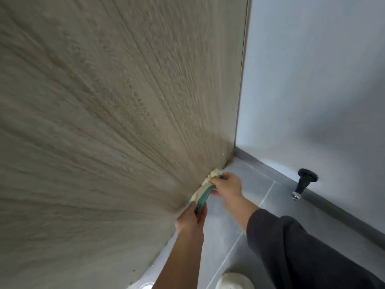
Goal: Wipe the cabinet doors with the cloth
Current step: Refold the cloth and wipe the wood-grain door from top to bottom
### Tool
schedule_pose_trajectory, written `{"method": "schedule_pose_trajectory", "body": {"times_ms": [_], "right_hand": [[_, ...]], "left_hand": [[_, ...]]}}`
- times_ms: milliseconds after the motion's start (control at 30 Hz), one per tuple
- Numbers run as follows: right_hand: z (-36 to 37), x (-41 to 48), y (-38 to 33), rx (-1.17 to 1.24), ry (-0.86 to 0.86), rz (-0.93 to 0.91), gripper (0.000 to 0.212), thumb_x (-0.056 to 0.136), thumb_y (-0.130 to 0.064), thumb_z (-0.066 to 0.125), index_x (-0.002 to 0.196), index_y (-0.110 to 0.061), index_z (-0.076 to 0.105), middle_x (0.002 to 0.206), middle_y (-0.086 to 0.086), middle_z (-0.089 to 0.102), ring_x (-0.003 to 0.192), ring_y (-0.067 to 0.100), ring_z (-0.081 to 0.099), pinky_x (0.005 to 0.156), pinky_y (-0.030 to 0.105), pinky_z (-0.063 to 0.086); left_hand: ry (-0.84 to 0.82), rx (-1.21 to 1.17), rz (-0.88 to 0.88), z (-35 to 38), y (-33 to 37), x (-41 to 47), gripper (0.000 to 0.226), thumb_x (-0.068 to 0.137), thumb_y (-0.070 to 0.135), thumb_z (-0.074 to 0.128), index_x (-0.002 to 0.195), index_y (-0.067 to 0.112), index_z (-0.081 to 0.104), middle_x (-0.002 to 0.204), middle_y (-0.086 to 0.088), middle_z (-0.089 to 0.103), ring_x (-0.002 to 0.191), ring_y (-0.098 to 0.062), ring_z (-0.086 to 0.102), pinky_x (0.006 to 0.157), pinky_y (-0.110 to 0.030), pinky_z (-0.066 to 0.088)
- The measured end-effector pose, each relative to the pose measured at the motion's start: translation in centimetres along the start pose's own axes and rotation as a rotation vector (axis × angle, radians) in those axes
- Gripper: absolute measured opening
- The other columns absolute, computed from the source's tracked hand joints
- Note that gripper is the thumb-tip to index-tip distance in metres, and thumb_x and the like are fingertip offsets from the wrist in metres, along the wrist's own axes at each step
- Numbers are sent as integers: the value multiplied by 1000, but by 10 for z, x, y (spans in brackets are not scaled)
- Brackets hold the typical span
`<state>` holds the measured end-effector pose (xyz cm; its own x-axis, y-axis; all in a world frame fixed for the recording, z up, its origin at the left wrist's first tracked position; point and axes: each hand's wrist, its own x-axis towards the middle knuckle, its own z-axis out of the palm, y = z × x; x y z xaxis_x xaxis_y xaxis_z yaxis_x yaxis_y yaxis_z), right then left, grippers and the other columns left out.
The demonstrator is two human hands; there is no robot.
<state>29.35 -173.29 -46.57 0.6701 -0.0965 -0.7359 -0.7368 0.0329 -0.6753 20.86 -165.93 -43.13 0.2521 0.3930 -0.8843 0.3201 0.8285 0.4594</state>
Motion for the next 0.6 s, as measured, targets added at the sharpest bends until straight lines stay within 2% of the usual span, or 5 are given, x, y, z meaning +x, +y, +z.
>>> {"method": "schedule_pose_trajectory", "body": {"times_ms": [133, 267, 333, 467, 600], "right_hand": [[3, -28, -23, -29, 59, -129, 17, 79, -15, 71, 90, -8, 61, 90, 14, 67, 82, 29, 69, 73, 47, 60], [-1, -72, -56, -9, 31, -280, 21, 83, -16, 68, 79, -15, 48, 77, 5, 56, 73, 22, 60, 54, 27, 45], [-2, -100, -74, 31, -3, -360, 24, 82, -13, 68, 77, -15, 45, 75, 2, 52, 66, 16, 54, 50, 20, 41], [-2, -160, -108, 169, -81, -505, 20, 80, -9, 68, 80, -16, 50, 74, -1, 53, 63, 10, 54, 53, 20, 45], [-3, -214, -135, 271, -208, -662, 14, 86, -11, 67, 88, -18, 54, 84, -1, 60, 71, 7, 60, 60, 17, 48]], "left_hand": [[-66, -56, 37, 1, 10, -29, 24, 94, 4, 60, 112, -12, 59, 102, -24, 67, 80, -27, 67, 49, -24, 56], [-133, -79, 140, -5, 30, -77, 14, 94, 3, 60, 100, -9, 62, 93, -21, 69, 76, -23, 69, 53, -23, 57], [-171, -107, 206, -9, 40, -105, 12, 94, 3, 60, 96, -8, 63, 90, -19, 70, 73, -22, 70, 54, -22, 57], [-235, -157, 372, -17, 65, -160, 12, 94, 5, 59, 95, -5, 65, 90, -16, 73, 71, -18, 73, 58, -22, 58], [-314, -166, 535, -26, 90, -215, 13, 95, 8, 57, 96, 0, 67, 87, -9, 75, 72, -14, 73, 63, -21, 58]]}}
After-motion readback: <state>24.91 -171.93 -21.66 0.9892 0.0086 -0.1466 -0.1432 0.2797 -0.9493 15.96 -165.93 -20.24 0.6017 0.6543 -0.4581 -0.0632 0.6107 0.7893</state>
